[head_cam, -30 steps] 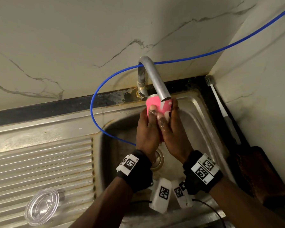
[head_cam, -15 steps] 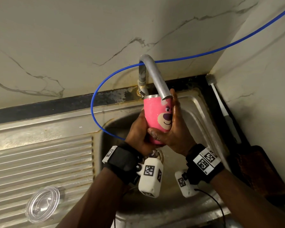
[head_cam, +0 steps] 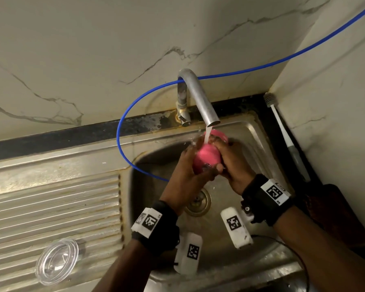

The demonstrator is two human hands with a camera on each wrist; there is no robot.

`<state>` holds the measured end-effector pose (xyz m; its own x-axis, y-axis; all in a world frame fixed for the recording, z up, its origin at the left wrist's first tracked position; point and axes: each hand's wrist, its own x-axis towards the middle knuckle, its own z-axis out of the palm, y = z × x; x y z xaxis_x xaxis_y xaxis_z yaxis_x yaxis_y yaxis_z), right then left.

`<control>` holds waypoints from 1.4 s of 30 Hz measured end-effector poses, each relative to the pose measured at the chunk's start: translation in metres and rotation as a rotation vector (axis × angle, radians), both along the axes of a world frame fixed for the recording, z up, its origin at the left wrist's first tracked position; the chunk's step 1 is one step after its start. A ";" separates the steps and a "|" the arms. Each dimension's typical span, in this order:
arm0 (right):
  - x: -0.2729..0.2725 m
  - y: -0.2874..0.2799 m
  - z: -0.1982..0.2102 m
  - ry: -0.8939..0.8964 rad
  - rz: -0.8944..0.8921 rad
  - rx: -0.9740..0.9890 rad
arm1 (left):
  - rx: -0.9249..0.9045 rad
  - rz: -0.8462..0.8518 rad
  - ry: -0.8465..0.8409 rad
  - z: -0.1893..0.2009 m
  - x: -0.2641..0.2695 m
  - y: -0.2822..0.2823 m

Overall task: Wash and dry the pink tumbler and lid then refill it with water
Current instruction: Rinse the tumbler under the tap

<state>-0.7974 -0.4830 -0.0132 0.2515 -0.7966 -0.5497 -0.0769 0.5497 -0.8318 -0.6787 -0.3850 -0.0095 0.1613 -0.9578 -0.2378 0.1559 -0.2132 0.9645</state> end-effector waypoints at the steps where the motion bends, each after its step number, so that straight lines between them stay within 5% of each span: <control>1: 0.001 0.001 0.001 0.006 0.022 0.062 | -0.032 -0.006 -0.087 -0.003 0.002 0.000; 4: 0.004 0.003 0.007 0.001 0.038 0.178 | -0.080 -0.012 -0.265 -0.003 0.007 -0.006; 17: 0.012 -0.010 0.035 -0.063 -0.045 0.299 | -0.053 0.035 0.004 0.017 0.016 -0.026; 38: 0.012 -0.008 0.039 -0.059 -0.038 0.339 | -0.022 -0.089 0.081 0.010 0.018 -0.016; 42: 0.014 -0.005 0.040 -0.078 -0.084 0.335 | -0.093 0.018 0.053 0.012 0.010 -0.015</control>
